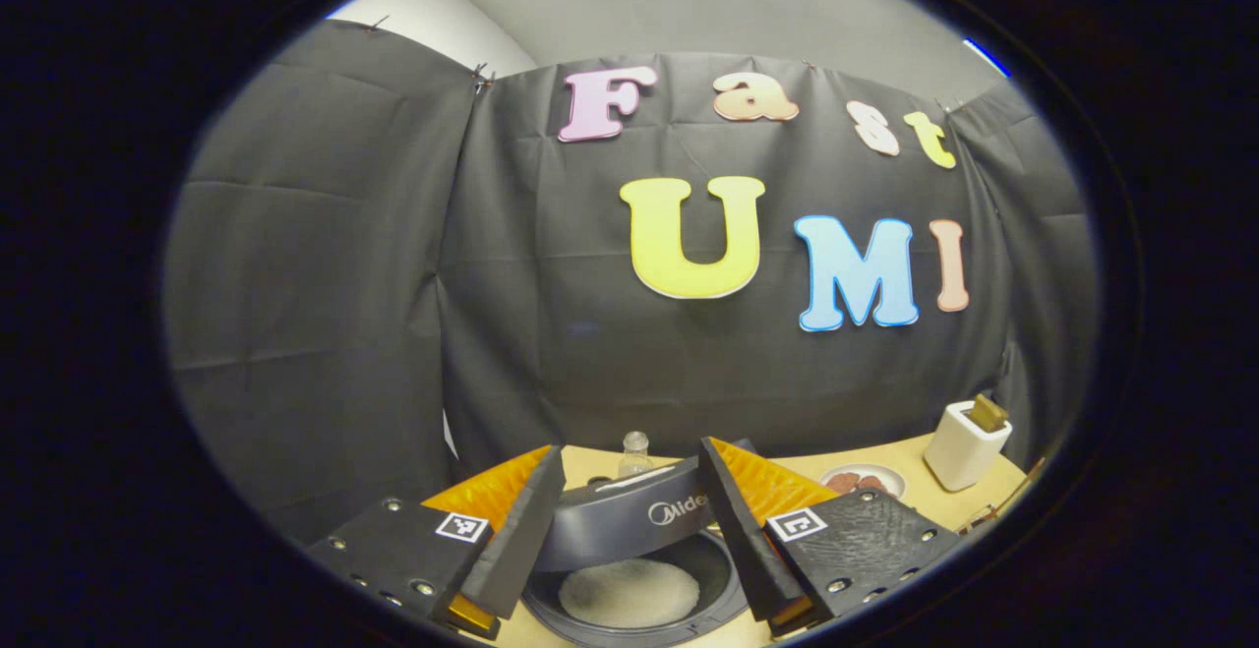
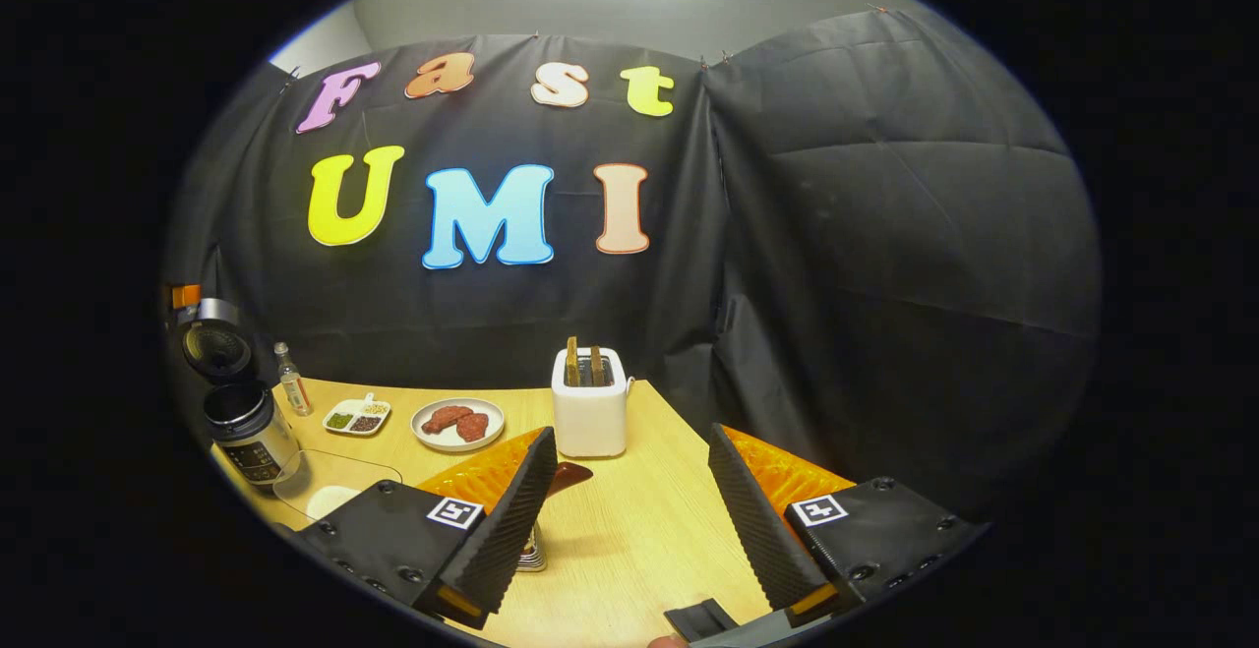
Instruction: Close the left gripper, press the button to open the rice cooker; take a wooden spoon from the chopstick holder with the right hand, scoop a spoonful of rice and pour it into the rice cooker, then put the wooden spoon back into the chopstick holder.
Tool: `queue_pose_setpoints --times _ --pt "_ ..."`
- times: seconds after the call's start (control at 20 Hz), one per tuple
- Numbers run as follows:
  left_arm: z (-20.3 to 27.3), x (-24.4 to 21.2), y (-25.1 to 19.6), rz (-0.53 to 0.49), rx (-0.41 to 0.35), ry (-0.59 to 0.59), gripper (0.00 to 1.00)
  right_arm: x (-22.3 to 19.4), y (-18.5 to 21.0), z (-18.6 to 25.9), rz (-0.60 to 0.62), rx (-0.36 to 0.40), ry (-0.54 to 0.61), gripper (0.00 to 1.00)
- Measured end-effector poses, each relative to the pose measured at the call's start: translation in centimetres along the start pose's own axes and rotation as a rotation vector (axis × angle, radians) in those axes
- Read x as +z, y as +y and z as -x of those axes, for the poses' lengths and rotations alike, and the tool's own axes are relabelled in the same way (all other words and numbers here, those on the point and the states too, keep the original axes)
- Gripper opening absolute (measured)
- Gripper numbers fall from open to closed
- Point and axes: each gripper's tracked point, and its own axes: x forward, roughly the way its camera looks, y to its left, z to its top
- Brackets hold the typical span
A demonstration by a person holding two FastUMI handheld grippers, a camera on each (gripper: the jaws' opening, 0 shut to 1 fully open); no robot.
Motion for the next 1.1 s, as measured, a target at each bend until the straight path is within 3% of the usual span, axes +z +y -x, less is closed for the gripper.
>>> queue_pose_setpoints --times 1.1 --pt "4.6 -10.5 -3.7 -0.018 0.016 0.103 0.89 -0.8 -2.1 0.1 0.063 0.073 0.02 1.0"
